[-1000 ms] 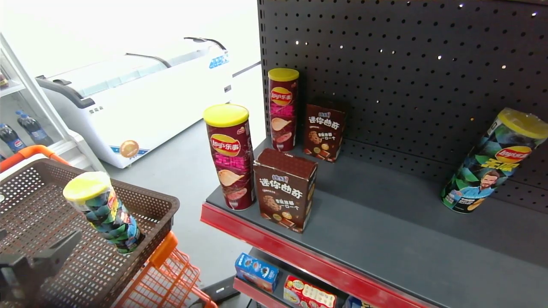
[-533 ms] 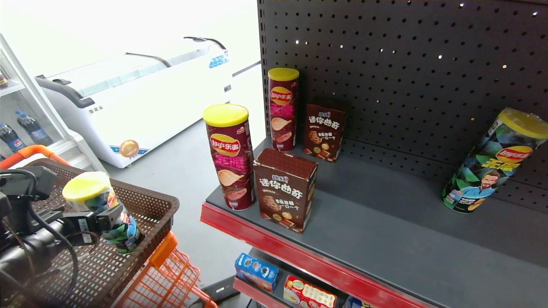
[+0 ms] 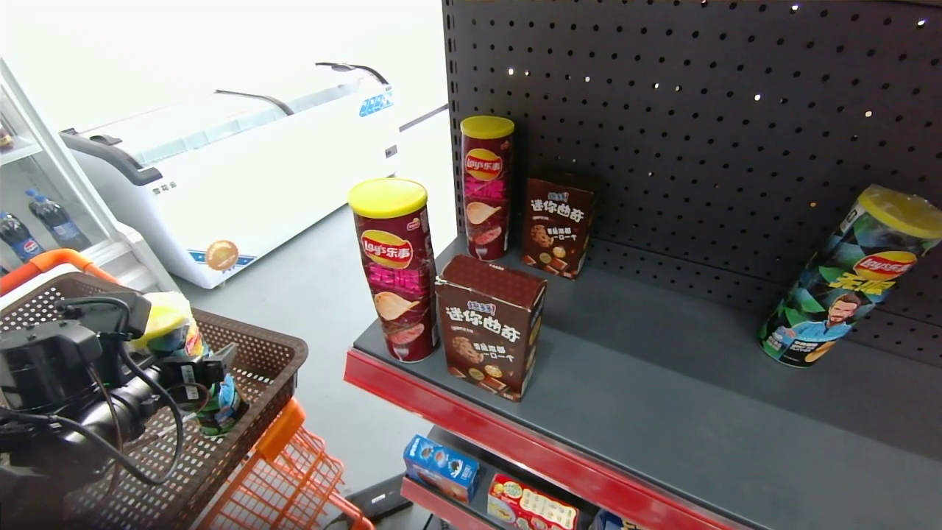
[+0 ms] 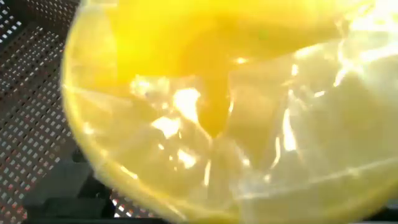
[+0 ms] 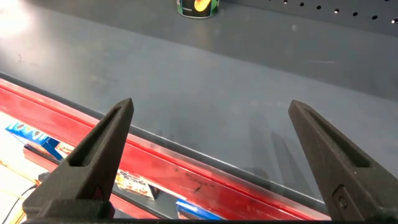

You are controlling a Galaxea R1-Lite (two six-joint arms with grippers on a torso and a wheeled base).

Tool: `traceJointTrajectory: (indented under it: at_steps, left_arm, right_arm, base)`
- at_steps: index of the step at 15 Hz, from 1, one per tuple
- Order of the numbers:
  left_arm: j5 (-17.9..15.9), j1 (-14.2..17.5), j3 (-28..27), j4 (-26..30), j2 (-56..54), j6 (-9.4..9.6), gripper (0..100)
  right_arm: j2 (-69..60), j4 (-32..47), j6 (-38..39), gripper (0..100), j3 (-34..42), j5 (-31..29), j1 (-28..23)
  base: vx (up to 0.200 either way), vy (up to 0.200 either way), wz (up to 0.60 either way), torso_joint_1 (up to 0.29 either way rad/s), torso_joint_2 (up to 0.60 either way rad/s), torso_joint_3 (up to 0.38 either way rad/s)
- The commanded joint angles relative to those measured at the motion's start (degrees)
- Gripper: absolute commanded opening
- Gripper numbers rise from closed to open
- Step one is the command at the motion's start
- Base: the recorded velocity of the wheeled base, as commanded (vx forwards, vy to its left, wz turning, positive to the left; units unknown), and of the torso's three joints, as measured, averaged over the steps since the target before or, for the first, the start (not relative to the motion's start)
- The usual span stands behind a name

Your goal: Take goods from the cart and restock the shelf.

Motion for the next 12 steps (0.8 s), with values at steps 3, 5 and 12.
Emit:
traceJointTrajectory:
  at_steps: [3,5,12]
  left_arm:
    - [0.1,-0.03,-1.73,-0.57,5.07,0.08,100]
    - [0.19,-0.3,-3.31,-1.8,5.86,-0.09,100]
    - [0.01,-1.0,-6.21,-3.29,5.16,0.35,0]
  right_arm:
    - [0.07,-0.02,-0.01,100,0.0,0.0,-0.03]
    - [0.07,-0.02,-0.01,100,0.0,0.0,0.06]
    - [0.07,-0.02,-0.01,100,0.0,0.0,0.06]
  base:
    - [0.0,0.0,0.0,0.0,0.0,0.0]
    - [0.0,0.0,0.0,0.0,0.0,0.0]
    - [0.0,0.0,0.0,0.0,0.0,0.0]
